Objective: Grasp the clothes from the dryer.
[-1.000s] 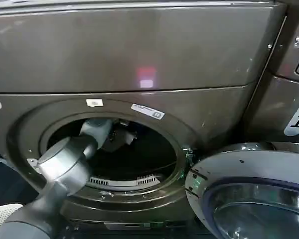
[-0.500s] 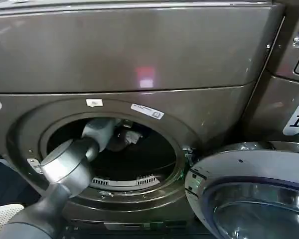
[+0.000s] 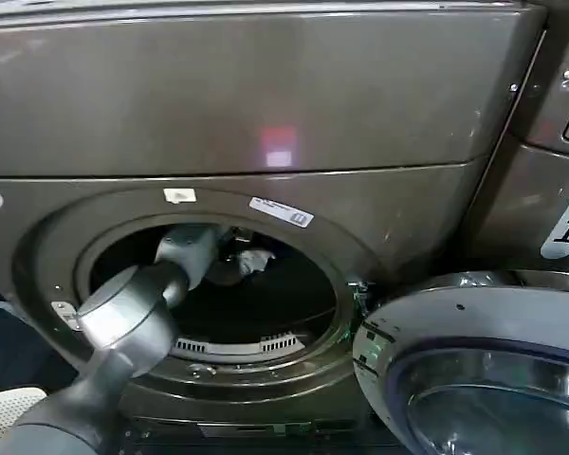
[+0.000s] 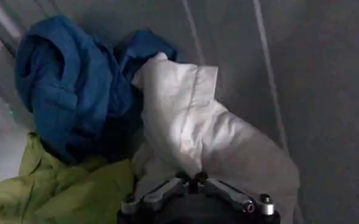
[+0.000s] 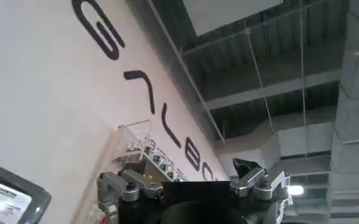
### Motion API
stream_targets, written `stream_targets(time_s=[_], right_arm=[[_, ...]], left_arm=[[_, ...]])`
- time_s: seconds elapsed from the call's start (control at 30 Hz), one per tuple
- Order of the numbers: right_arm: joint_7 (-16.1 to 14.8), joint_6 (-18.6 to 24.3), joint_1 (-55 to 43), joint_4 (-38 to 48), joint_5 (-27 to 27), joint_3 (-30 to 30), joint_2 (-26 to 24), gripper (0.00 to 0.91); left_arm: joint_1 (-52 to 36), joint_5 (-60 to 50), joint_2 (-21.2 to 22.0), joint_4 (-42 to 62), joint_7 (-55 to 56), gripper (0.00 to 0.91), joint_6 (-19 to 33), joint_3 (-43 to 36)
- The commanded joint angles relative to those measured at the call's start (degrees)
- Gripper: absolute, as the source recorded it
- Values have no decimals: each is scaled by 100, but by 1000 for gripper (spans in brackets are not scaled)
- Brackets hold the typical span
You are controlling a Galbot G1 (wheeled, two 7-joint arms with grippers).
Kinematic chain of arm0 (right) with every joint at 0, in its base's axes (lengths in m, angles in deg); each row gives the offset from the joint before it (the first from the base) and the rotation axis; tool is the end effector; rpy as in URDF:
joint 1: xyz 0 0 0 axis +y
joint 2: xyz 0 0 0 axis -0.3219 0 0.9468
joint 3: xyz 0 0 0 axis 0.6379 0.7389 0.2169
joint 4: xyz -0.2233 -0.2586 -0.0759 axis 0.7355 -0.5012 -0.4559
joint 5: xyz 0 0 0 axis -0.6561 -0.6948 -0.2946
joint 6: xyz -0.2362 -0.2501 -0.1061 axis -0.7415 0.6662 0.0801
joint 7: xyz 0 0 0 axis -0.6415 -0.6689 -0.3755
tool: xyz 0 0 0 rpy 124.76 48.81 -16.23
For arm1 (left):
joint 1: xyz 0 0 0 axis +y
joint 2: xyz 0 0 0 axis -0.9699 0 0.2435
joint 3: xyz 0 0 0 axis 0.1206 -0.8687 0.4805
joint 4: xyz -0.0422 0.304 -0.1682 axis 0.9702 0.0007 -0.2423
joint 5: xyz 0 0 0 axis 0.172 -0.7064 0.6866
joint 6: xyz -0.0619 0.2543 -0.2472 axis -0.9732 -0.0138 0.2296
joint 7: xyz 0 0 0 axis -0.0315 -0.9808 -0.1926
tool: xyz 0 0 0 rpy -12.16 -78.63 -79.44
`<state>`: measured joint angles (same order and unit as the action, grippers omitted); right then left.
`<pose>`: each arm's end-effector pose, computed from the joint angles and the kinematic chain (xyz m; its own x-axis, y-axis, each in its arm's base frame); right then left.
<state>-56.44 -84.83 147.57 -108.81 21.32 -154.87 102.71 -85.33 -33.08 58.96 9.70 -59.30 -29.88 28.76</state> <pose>-0.1509 -0.4114 0.0299 -0.3689 0.5706 -0.7337 0.9040 0.4039 -0.1404 0.6766 -0.0145 -0.2117 -0.4315 0.0458 0.9009 0.8912 -0.1329 0.4336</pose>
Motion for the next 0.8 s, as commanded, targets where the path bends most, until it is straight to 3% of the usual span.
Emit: stream_targets(time_s=[0.03,0.33,0.5,0.67,0.8], right_arm=[[17,-10,-21,-45,-5,35,-11,907],[26,-14,-68,-110,-6,137,-52,907],[63,-16,-73,-142,-7,170,-24,907],[289,-210,-79,-295,-8,161,-59,907],[248,-262,-75,-354,-215,139,-59,907]], left_arm=[[227,672,-201,-795,858,0,-91,1042],[975,1692,-270,-1559,2430,0,-309,2504],[1849,2160,-422,-2692,3015,0,-489,3116],[2456,2398,-446,-3729,3757,0,-450,3746],[3018,2591,-455,-4523,4453,0,-364,4072]])
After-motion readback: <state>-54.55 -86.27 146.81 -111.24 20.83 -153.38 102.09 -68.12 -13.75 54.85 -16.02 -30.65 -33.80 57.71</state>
